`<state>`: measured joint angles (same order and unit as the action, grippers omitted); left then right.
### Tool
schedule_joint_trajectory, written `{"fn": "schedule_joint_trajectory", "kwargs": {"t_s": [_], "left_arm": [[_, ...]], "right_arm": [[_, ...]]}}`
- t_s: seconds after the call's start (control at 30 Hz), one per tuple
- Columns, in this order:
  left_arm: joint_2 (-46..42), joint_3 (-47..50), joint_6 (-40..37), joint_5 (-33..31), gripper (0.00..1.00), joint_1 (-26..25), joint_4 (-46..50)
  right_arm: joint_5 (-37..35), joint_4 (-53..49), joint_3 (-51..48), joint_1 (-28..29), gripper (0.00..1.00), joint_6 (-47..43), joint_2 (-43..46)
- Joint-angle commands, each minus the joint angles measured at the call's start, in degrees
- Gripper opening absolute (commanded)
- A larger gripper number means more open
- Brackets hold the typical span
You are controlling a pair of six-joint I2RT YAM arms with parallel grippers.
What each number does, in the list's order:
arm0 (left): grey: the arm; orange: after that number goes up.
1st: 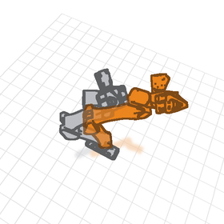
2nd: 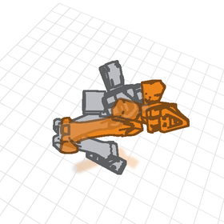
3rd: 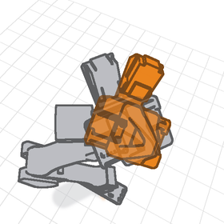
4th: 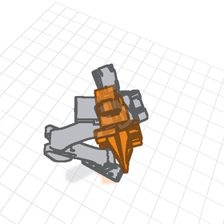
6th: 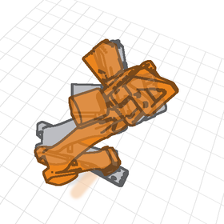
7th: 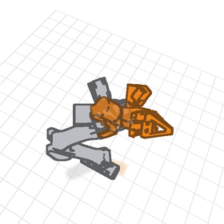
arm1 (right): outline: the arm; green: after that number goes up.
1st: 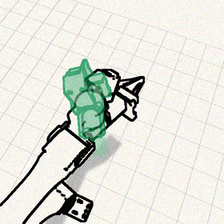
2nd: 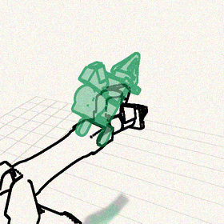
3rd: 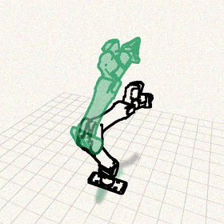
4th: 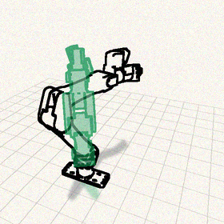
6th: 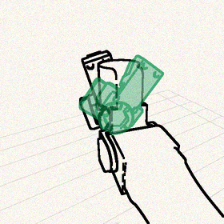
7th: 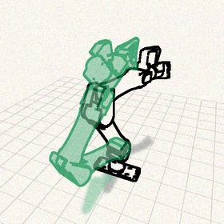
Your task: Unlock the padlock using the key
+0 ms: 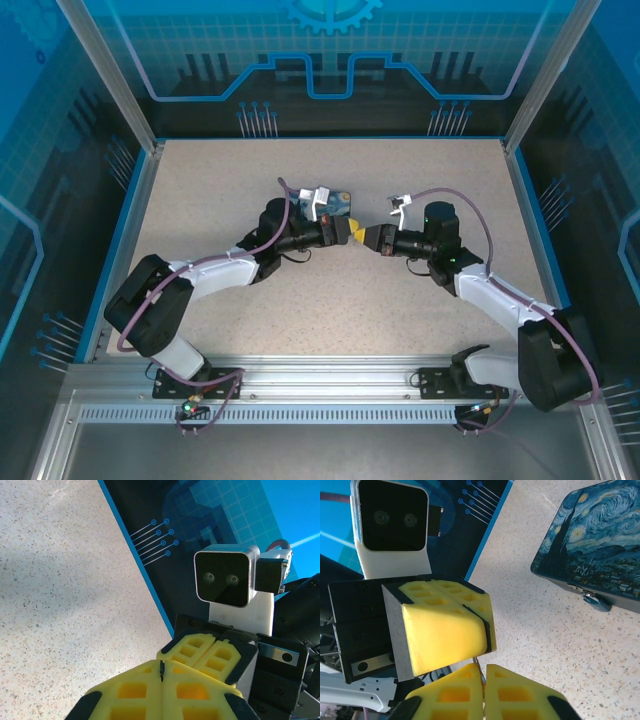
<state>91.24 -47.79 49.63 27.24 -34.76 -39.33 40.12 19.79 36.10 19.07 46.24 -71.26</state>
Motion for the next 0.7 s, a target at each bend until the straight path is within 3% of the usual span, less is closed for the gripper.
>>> {"fn": "schedule_joint_trajectory", "kwargs": {"t_s": [0.0,0.07,0.13,0.2,0.33,0.47,0.67], "left_arm": [[0.8,-0.7,0.2,-0.9,0.0,-0.6,-1.6],[0.7,-1.0,0.4,-1.5,0.0,-0.6,-0.9],[-0.4,-0.8,0.6,-3.3,0.15,-0.6,0.9],[-2.4,-0.6,0.7,-6.6,0.42,-0.3,4.6],[-7.0,-2.6,2.1,-9.8,0.59,1.3,17.3],[-9.1,-9.2,2.0,-9.9,0.59,2.0,35.0],[-6.6,-19.3,4.0,-8.8,0.58,2.5,56.1]], "right_arm": [[1.5,0.6,1.5,0.7,0.0,-0.7,-0.1],[1.3,-0.2,1.7,0.5,0.0,-1.2,0.0],[1.1,-1.3,1.7,0.4,0.0,-2.0,0.3],[0.7,-3.4,1.9,0.2,0.0,-3.7,0.8],[-2.3,-13.1,4.0,0.3,0.0,-10.6,2.6],[-7.8,-21.5,6.9,2.0,0.0,-18.1,3.8],[-26.2,-31.8,12.8,10.6,0.0,-29.0,3.5]]}}
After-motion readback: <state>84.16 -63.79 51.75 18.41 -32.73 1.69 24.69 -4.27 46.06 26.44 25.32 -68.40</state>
